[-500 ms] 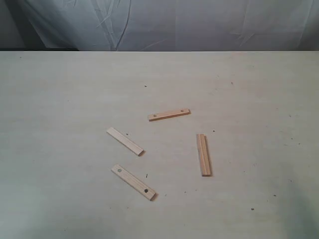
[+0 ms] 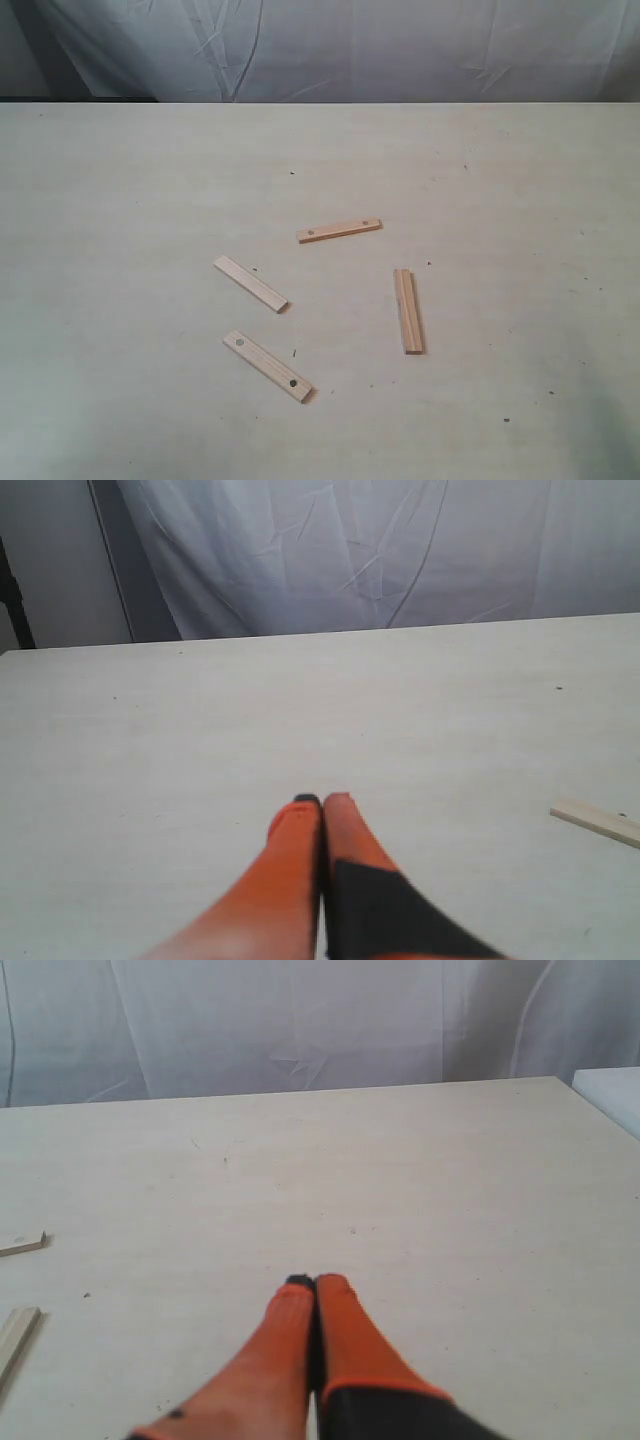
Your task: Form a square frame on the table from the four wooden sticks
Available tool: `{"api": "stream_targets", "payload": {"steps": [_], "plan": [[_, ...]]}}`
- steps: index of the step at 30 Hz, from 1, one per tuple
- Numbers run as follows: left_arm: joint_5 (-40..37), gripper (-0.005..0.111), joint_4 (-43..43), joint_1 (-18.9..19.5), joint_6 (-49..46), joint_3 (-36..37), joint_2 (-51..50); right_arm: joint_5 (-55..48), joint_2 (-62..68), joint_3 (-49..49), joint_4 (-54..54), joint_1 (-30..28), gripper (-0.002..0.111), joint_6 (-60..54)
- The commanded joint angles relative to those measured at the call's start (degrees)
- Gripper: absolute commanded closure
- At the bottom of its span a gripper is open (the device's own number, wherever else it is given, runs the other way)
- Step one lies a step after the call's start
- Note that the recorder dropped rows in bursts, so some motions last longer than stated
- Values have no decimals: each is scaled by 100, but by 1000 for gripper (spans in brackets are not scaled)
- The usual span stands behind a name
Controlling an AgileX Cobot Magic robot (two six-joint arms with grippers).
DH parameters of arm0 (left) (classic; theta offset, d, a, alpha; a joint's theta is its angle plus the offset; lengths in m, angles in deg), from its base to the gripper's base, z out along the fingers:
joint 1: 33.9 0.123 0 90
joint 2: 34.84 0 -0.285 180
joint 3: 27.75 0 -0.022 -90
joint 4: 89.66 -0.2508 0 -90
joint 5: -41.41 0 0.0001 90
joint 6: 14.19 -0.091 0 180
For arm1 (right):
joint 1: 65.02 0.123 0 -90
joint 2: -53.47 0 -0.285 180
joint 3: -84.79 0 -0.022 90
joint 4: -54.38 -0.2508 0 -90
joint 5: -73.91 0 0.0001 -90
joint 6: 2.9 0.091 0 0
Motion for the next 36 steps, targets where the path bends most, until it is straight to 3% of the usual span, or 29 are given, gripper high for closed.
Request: {"api": "stream_targets", "payload": {"steps": [1,14,22,25,31,36], "plan": [[62,107,-3,12,1,28,24,51,-30,-14,10,-35,108,7],[62,107,-3,12,1,28,24,178,-30,-14,101,-35,108,7],[62,107,-3,12,1,28,24,3031,-30,-14,101,-35,108,7],[62,107,-3,12,1,28,24,3667,-30,-14,101,-35,108,7],[62,107,-3,12,1,28,24,4127,-30,-14,101,-35,108,7],[62,107,-3,12,1,28,24,3890,-30,-14,-21,-35,108,-252]]}}
